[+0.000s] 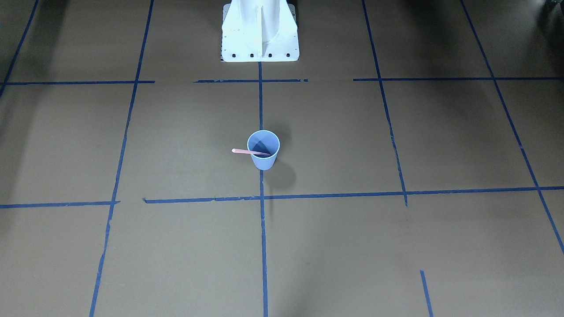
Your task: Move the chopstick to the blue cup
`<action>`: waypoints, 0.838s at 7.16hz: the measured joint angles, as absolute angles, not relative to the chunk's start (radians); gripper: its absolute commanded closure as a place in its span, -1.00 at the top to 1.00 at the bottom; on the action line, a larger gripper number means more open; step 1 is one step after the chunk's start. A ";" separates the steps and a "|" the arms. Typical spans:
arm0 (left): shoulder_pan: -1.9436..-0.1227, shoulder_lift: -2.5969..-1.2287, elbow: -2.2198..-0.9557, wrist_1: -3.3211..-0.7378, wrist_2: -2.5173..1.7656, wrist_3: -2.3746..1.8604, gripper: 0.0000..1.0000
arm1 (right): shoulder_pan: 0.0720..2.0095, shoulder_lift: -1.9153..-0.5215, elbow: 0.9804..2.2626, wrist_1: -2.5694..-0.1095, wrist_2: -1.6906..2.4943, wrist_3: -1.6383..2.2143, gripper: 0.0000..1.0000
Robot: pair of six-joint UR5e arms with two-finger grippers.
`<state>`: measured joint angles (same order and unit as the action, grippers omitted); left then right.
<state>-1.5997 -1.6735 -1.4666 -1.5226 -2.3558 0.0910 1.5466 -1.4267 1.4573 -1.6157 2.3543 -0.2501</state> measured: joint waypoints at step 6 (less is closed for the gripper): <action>-1.554 -1.753 -1.489 -1.463 -2.342 0.087 1.00 | 1.517 -1.424 1.541 -1.614 2.360 -0.127 1.00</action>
